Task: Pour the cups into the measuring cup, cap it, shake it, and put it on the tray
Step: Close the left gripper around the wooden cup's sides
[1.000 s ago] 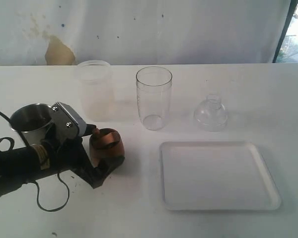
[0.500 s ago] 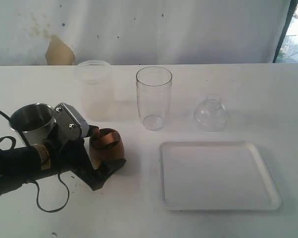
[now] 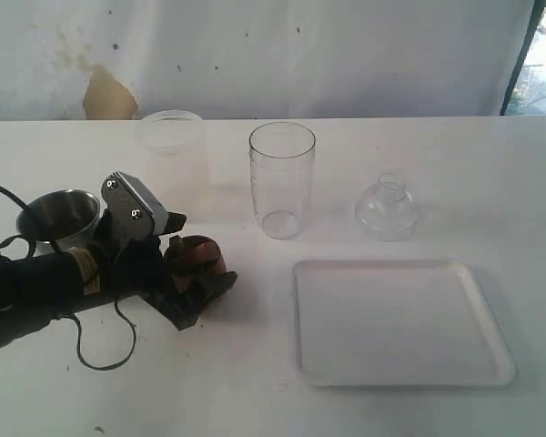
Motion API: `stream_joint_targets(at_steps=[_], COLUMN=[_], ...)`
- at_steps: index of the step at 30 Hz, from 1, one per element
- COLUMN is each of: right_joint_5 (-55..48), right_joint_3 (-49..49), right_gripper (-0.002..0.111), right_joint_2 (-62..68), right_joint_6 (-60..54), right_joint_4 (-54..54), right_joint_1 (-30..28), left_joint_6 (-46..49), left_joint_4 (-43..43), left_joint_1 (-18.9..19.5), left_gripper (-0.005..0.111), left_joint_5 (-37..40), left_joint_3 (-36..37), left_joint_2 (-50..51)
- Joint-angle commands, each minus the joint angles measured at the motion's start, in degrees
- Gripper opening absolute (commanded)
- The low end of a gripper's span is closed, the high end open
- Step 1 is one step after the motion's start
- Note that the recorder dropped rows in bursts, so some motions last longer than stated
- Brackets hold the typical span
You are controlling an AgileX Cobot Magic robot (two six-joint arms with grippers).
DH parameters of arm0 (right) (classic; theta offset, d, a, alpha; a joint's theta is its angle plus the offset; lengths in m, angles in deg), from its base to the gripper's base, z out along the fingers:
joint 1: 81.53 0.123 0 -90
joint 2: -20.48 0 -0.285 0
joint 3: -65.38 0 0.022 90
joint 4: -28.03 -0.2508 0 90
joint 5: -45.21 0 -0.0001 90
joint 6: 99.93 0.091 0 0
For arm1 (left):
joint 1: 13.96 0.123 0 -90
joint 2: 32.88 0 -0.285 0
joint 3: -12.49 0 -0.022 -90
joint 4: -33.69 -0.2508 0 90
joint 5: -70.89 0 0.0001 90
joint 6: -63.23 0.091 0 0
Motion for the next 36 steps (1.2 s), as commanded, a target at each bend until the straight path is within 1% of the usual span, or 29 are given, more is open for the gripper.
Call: stream_joint_targets(at_steps=[1, 5, 8, 11, 16, 25, 27, 36], right_joint_5=[0.45, 0.45, 0.45, 0.45, 0.45, 0.45, 0.45, 0.45], right_joint_3=[0.27, 0.27, 0.27, 0.27, 0.27, 0.27, 0.27, 0.27], right_gripper=[0.000, 0.000, 0.000, 0.000, 0.000, 0.000, 0.000, 0.000], right_joint_2=[-0.27, -0.27, -0.27, -0.27, -0.27, -0.27, -0.27, -0.27], right_joint_6=[-0.49, -0.49, -0.49, -0.49, -0.49, -0.49, -0.49, -0.49], right_joint_4=[0.20, 0.20, 0.20, 0.20, 0.20, 0.20, 0.20, 0.20], right_joint_1=[0.16, 0.16, 0.16, 0.16, 0.16, 0.16, 0.16, 0.16], left_joint_6=[-0.42, -0.17, 0.07, -0.46, -0.49, 0.52, 1.42, 1.71], left_joint_4=[-0.23, -0.23, -0.11, 0.00, 0.00, 0.27, 1.54, 2.27], left_joint_1=[-0.09, -0.09, -0.09, -0.09, -0.09, -0.09, -0.09, -0.09], left_gripper=[0.105, 0.105, 0.105, 0.105, 0.105, 0.105, 0.105, 0.105], left_joint_5=[1.44, 0.33, -1.91, -2.12, -2.55, -7.98, -8.99, -5.65], left_joint_3=[-0.26, -0.26, -0.67, -3.01, -4.39, -4.61, -4.61, -4.61], left_joint_2=[1.48, 3.33, 4.76, 7.36, 9.36, 10.12, 10.12, 10.12])
